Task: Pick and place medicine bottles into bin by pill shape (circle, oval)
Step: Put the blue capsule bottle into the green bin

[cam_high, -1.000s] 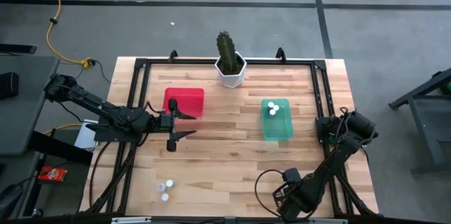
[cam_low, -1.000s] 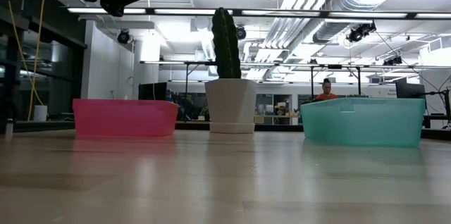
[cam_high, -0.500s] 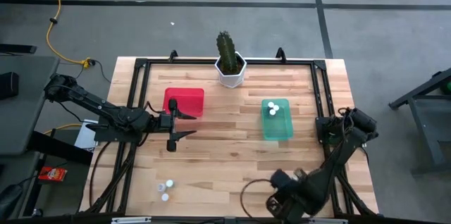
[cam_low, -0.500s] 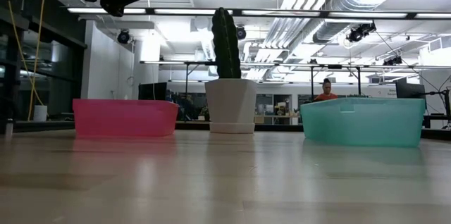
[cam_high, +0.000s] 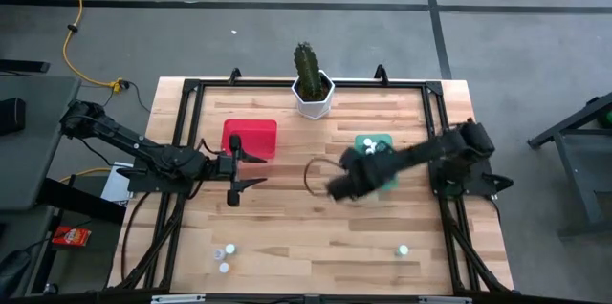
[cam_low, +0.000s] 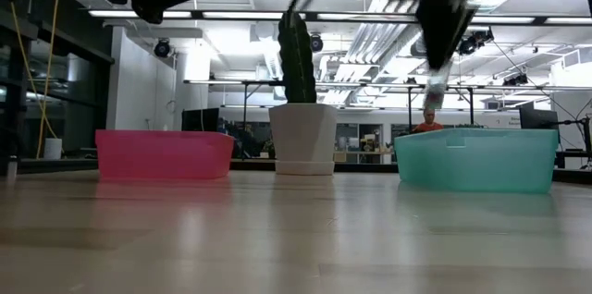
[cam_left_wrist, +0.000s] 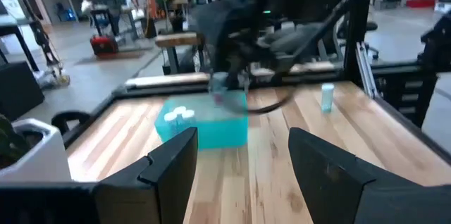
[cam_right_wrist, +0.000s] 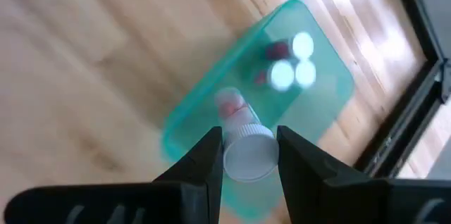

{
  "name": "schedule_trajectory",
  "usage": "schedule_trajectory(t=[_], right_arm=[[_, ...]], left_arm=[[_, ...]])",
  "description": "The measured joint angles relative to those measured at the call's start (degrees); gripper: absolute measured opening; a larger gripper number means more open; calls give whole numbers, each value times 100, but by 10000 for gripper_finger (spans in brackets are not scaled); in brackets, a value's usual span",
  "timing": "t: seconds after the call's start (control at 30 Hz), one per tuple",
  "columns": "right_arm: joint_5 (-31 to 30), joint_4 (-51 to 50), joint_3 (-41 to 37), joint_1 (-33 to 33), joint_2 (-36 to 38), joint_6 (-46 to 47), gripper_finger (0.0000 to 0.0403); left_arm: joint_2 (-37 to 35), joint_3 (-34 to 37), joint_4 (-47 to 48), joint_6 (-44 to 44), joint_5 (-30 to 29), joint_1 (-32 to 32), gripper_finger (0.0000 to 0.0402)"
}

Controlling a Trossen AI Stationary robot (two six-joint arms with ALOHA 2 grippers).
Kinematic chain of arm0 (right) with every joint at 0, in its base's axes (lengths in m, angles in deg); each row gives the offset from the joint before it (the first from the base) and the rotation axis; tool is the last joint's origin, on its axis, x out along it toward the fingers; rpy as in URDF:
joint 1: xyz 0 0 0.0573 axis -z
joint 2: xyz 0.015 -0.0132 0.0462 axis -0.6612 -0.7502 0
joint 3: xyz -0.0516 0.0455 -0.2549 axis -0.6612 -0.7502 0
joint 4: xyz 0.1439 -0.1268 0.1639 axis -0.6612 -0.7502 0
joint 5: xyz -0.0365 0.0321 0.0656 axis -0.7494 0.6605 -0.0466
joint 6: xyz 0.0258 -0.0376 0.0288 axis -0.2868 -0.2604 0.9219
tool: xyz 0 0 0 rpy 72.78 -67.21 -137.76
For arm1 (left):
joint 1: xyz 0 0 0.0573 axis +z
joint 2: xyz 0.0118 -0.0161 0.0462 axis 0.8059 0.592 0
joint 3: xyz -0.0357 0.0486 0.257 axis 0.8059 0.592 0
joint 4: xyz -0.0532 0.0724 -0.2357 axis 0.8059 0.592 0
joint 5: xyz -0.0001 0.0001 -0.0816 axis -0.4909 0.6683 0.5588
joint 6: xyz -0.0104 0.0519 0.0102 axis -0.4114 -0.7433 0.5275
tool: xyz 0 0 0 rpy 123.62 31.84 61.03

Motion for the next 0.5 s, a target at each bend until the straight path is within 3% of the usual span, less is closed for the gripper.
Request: schedule_trajectory(t=[0.23,0.5], right_arm=[[756,-269,-1465,1164,354,-852,87],[1191,2240,-3060,1333,1880,-1113,87]], left_arm=[[110,0,8,-2,-45,-2,213],[103,-2,-42,-2,-315,0,213]])
